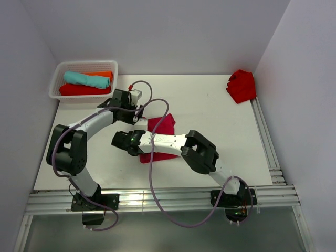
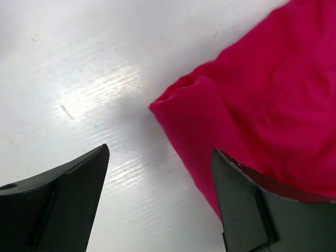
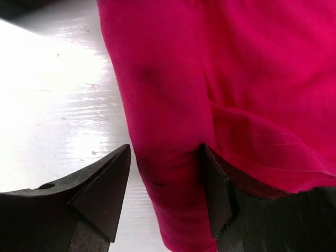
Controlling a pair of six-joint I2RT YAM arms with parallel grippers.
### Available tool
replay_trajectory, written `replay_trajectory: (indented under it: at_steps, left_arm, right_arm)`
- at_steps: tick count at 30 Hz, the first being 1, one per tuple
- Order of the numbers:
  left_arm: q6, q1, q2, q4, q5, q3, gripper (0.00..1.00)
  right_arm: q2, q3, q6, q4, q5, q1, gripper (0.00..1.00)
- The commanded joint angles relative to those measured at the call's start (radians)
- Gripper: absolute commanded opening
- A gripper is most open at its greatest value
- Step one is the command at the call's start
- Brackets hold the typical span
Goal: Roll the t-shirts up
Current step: Roll the tshirt
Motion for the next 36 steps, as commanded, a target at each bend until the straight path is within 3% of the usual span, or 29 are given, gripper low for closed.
replay_trajectory:
  at_steps: [1,4,6,10,11,19,26,36]
  left_arm:
    - [0.025,0.021,-0.098,-0.012,0.037,0.064,0.84]
    - [0.031,0.050,-0.129,-0.027,0.063,0.070,0.84]
    - [0.037,0.071,-0.146,-0.033,0.082,0.064,0.84]
    - [0.056,0.098,-0.169,-0.028,0.112,0.020,0.84]
    - [0.059,0.107,-0.176,-0.025,0.117,0.011,0.84]
    - [0.082,0.133,-0.190,0.001,0.178,-0.094,0.84]
    - [0.067,0.131,-0.140,0.028,0.201,-0.138,0.83]
    - [0.024,0.102,-0.002,0.044,0.071,-0.114,0.81]
  right_arm:
    - [0.057,0.000,0.003,-0.067,-0.052,-0.008,0.62]
    - [0.047,-0.025,-0.016,-0.001,-0.084,-0.011,0.54]
    - [0.018,-0.075,-0.043,0.062,-0.116,-0.017,0.42]
    - [-0.086,-0.253,-0.095,0.354,-0.285,-0.048,0.29]
    - [-0.130,-0.337,-0.095,0.492,-0.366,-0.069,0.24]
    - [-0.256,-0.673,0.023,1.142,-0.672,-0.169,0.22]
    - [-0.236,-0.807,0.159,1.379,-0.750,-0.215,0.24]
    - [-0.152,-0.976,0.369,1.774,-0.776,-0.241,0.26]
